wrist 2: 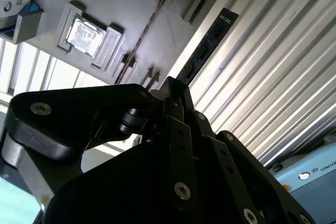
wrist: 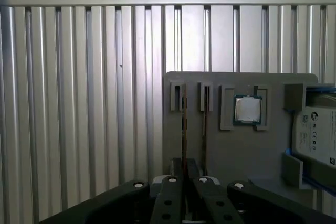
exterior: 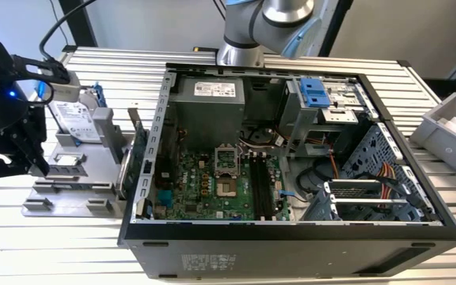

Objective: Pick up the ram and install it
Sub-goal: 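Pick up the ram and move it above insertion slot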

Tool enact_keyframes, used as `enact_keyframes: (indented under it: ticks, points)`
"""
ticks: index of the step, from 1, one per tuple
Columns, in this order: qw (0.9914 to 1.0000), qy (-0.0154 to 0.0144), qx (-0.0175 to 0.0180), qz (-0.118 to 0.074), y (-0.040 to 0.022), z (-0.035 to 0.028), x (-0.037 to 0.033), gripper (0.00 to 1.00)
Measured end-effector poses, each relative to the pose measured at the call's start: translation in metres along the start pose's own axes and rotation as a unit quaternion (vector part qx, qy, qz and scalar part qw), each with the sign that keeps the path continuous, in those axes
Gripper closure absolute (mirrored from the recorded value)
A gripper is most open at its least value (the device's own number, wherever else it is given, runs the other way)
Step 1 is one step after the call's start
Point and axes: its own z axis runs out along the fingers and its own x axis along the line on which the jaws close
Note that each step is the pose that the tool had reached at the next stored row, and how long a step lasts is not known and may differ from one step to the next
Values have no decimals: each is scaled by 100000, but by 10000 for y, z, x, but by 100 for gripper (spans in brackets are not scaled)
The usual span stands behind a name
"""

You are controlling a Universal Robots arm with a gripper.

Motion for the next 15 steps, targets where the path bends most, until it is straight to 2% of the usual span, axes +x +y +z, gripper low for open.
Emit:
enact_keyframes:
  ticks: [15]
  points:
    - [100000,10,-12,3,3,-141,-2,100]
